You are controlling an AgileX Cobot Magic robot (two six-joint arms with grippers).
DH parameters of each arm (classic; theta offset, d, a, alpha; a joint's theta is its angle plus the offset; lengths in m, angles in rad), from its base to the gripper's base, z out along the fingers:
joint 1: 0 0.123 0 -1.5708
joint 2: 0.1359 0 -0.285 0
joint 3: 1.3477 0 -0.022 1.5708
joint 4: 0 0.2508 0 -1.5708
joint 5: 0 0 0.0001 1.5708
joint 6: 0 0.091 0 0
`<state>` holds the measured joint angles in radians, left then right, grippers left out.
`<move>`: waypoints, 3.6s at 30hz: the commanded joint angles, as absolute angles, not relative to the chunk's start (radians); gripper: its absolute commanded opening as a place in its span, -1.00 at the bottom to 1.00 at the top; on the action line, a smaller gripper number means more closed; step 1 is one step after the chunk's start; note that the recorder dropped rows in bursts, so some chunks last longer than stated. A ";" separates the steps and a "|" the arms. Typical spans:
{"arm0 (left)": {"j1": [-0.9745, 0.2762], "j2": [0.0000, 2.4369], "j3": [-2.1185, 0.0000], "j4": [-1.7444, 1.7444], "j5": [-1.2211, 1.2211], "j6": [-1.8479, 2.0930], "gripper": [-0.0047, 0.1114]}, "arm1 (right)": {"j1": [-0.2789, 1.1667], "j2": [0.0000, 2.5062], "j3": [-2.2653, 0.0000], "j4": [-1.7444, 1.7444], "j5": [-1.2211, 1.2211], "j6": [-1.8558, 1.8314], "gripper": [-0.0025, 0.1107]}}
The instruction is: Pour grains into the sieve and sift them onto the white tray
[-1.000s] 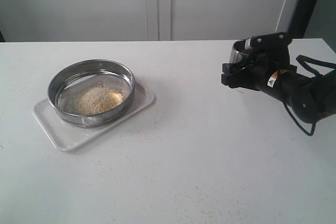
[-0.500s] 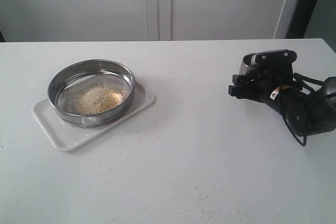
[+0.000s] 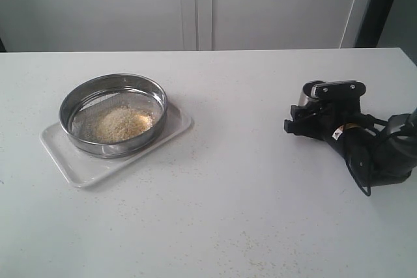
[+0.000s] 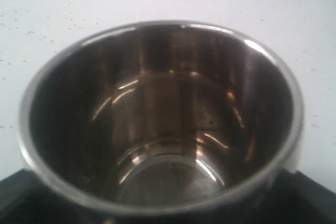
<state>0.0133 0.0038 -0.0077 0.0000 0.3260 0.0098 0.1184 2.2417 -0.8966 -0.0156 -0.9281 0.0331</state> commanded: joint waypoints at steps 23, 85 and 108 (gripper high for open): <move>0.015 0.000 0.000 0.000 0.333 0.000 -0.92 | 0.109 2.261 -0.896 0.026 -0.965 0.020 0.44; 0.015 0.000 0.000 0.000 0.333 0.000 -0.92 | 0.109 1.610 -0.894 0.026 -0.088 -0.023 -0.59; 0.015 0.000 0.000 0.000 0.333 0.000 -0.92 | 0.109 1.332 -0.894 0.030 0.450 -0.023 -0.96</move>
<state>0.0133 0.0038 -0.0077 0.0000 0.3260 0.0098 0.1172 1.3616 -0.8966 0.0244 0.4109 -0.0118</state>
